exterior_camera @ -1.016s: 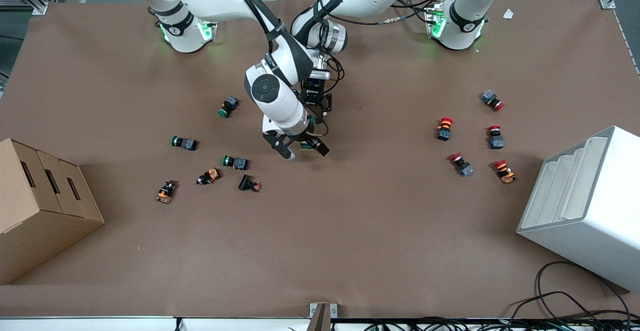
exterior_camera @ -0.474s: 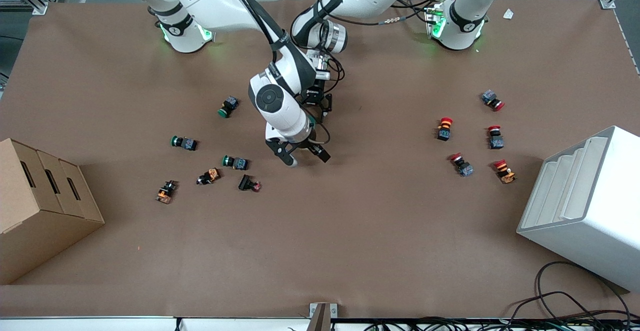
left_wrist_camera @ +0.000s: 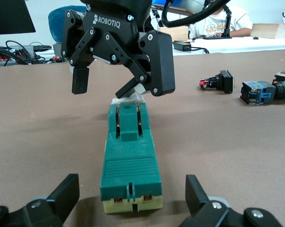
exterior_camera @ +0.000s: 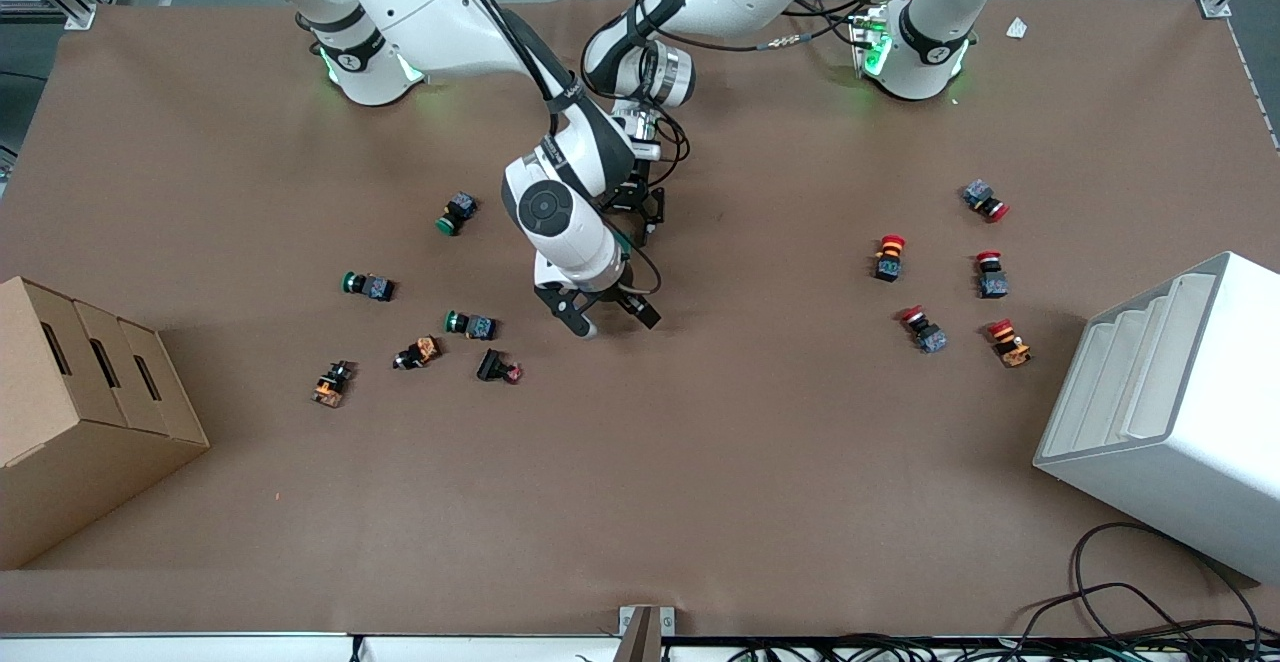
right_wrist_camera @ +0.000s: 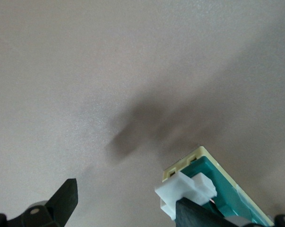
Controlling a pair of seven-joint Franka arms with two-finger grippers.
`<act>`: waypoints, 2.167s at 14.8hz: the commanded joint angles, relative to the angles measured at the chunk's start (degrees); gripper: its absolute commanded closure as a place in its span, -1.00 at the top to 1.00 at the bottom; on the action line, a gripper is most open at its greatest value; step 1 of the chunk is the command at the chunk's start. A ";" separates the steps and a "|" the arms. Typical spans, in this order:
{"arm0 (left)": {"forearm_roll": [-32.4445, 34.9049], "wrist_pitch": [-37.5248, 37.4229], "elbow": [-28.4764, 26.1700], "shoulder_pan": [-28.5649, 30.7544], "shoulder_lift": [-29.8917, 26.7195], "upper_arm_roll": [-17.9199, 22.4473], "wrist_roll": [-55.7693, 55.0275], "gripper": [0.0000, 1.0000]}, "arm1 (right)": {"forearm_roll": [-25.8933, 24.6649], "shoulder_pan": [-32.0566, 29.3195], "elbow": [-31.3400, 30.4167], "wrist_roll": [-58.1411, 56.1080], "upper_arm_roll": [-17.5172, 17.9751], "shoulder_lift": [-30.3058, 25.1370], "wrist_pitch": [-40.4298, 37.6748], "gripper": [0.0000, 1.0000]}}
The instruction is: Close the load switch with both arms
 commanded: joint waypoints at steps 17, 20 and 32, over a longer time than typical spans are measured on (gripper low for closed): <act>0.35 -0.38 0.93 0.07 0.06 0.05 -0.46 0.98 | -6.97 -20.82 7.11 -29.38 -0.41 -11.23 -32.01 1.00; -0.70 -0.12 0.40 0.51 -1.79 -0.21 1.56 0.96 | -11.37 -26.98 7.29 -39.74 -0.41 -15.37 -38.35 1.00; -33.10 6.74 15.85 10.60 -11.01 -11.71 29.40 0.98 | -24.05 -42.02 20.21 -69.66 -0.41 -20.56 -59.20 1.00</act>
